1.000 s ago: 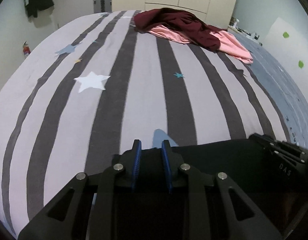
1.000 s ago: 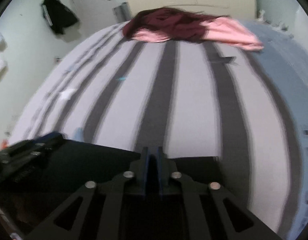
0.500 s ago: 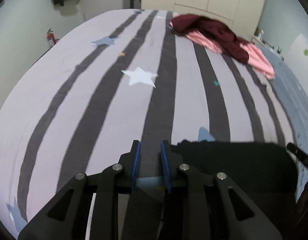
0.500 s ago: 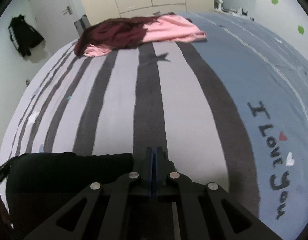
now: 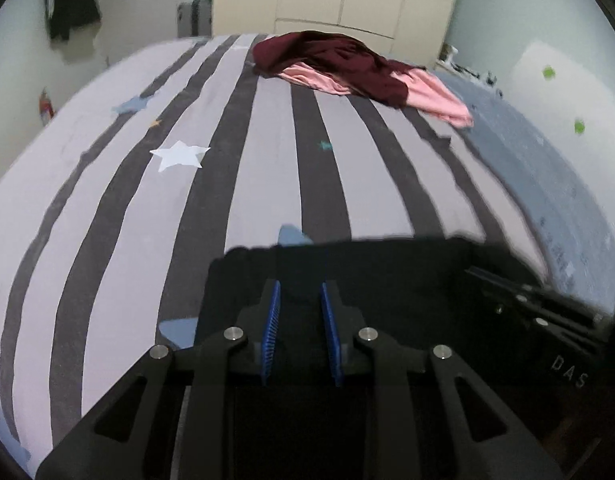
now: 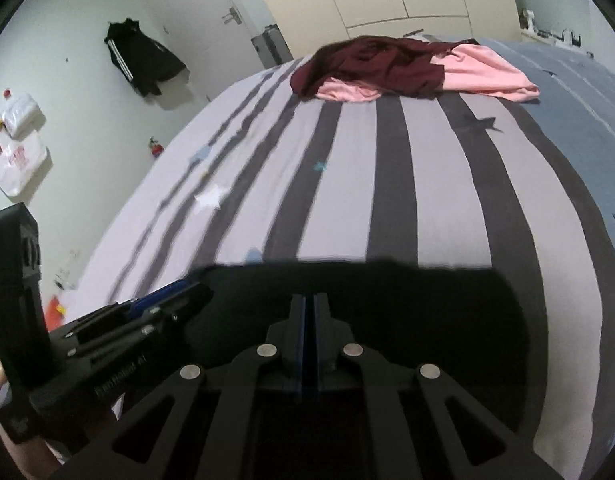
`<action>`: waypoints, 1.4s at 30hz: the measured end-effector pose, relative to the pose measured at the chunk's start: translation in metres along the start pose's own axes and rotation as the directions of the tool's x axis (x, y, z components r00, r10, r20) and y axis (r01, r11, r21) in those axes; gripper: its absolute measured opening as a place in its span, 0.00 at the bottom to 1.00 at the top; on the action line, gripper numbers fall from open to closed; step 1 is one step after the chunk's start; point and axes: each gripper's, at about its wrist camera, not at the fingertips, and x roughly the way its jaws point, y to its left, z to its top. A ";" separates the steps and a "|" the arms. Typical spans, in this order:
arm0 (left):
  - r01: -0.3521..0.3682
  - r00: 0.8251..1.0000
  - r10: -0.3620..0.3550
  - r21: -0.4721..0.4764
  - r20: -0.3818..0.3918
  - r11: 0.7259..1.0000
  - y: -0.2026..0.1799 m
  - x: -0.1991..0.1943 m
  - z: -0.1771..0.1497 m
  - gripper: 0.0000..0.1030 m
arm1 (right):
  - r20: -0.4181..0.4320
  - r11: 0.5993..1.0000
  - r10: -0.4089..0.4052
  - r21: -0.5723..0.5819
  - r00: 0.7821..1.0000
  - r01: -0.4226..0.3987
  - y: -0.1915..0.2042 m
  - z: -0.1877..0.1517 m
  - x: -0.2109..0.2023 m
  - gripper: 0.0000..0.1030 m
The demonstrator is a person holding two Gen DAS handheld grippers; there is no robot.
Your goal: Fold clothes
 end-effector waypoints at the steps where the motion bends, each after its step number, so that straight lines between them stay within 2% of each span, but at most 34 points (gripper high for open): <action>1: -0.017 1.000 0.017 0.021 0.016 1.000 -0.004 0.003 -0.006 0.18 | 0.003 1.000 -0.006 -0.014 1.000 0.006 -0.001 -0.008 0.003 0.03; 5: -0.048 0.996 0.047 0.013 0.070 0.999 -0.007 0.003 -0.020 0.18 | 0.047 0.999 0.020 -0.033 0.999 -0.018 -0.011 -0.031 0.011 0.00; 9: -0.048 0.997 0.048 -0.004 0.061 0.999 -0.006 -0.002 -0.016 0.18 | 0.055 0.998 -0.006 -0.065 0.998 0.010 -0.007 -0.031 0.008 0.00; 12: -0.017 0.999 0.020 -0.077 0.035 0.997 -0.001 -0.016 -0.004 0.18 | 0.047 0.993 -0.056 -0.103 0.997 0.061 0.003 -0.024 -0.003 0.00; 16: 0.029 0.998 -0.020 -0.129 0.064 0.991 -0.007 -0.043 -0.007 0.18 | 0.060 0.997 -0.046 -0.065 0.997 0.050 0.002 -0.028 -0.024 0.04; 21: 0.005 0.999 0.000 -0.107 0.039 0.994 -0.029 -0.041 -0.054 0.18 | 0.052 0.994 -0.052 -0.096 0.997 0.057 -0.001 -0.058 -0.030 0.04; 23: -0.014 0.998 0.020 -0.097 0.059 0.995 -0.033 -0.038 -0.072 0.18 | 0.059 0.991 -0.057 -0.116 0.997 0.064 -0.001 -0.066 -0.029 0.04; 27: -0.044 0.996 0.051 -0.105 0.066 0.993 -0.038 -0.039 -0.071 0.18 | 0.091 0.984 -0.073 -0.154 0.993 0.086 0.002 -0.078 -0.028 0.04; 31: -0.027 0.997 0.034 -0.111 0.069 0.993 -0.037 -0.057 -0.069 0.18 | 0.092 0.983 -0.100 -0.144 0.991 0.112 0.000 -0.076 -0.040 0.03; 34: -0.030 0.998 0.035 -0.079 0.060 0.996 -0.036 -0.059 -0.087 0.18 | 0.092 0.988 -0.105 -0.107 0.990 0.114 -0.010 -0.085 -0.053 0.03; 36: -0.039 0.998 0.041 -0.049 0.054 0.998 -0.038 -0.060 -0.099 0.18 | 0.095 0.984 -0.121 -0.122 0.988 0.132 -0.010 -0.099 -0.056 0.03; 42: -0.024 0.999 0.026 -0.068 0.035 0.997 -0.034 -0.074 -0.102 0.18 | 0.081 0.976 -0.161 -0.137 0.984 0.171 -0.009 -0.107 -0.075 0.03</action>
